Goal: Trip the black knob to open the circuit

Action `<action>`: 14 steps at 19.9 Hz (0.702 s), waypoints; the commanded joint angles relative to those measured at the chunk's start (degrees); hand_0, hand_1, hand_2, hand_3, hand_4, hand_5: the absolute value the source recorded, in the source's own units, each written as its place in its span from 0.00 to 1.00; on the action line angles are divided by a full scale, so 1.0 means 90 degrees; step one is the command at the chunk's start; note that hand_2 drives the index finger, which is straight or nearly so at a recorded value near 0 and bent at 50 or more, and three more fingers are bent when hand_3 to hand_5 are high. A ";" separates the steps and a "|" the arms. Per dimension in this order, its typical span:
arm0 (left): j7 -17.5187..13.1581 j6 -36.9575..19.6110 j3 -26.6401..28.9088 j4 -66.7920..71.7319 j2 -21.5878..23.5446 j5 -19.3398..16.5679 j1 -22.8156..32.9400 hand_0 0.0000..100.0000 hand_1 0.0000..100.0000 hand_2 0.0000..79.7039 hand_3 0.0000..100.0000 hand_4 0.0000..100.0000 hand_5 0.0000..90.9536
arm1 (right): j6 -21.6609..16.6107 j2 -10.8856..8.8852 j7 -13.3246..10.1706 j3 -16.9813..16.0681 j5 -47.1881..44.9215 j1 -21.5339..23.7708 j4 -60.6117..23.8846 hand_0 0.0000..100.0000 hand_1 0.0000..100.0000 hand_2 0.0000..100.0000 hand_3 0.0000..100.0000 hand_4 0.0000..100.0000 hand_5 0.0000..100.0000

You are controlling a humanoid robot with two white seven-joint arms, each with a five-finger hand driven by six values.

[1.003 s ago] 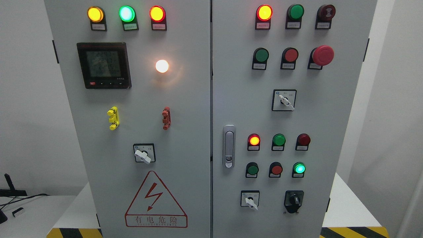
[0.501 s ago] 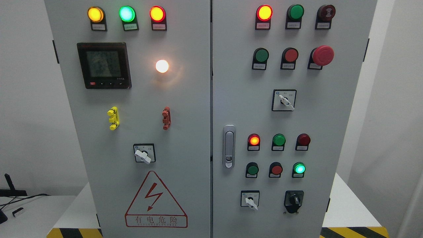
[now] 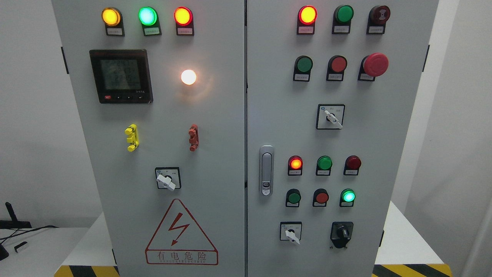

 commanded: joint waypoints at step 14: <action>-0.0004 -0.0005 0.0000 0.0005 -0.0006 -0.0195 0.0000 0.12 0.39 0.00 0.00 0.00 0.00 | 0.0004 -0.0109 0.0007 -0.0017 -0.0029 -0.0016 -0.0198 0.10 0.07 0.00 0.05 0.00 0.00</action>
